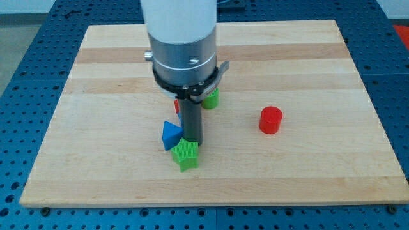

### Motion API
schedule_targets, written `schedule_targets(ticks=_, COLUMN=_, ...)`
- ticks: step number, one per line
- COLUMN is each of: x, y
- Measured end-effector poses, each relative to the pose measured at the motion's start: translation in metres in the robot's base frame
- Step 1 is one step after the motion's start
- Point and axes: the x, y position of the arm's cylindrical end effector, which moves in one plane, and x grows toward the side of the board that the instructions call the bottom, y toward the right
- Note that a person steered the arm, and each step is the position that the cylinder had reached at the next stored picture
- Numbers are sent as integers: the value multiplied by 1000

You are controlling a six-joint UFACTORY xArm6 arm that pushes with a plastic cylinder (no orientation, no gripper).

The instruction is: Push the green star towards the bottom left of the board

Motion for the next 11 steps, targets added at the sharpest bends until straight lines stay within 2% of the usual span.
schedule_targets(ticks=2, x=10, y=40)
schedule_targets(ticks=6, x=41, y=-82)
schedule_targets(ticks=8, x=48, y=-68)
schedule_targets(ticks=9, x=66, y=-62)
schedule_targets(ticks=11, x=74, y=-90)
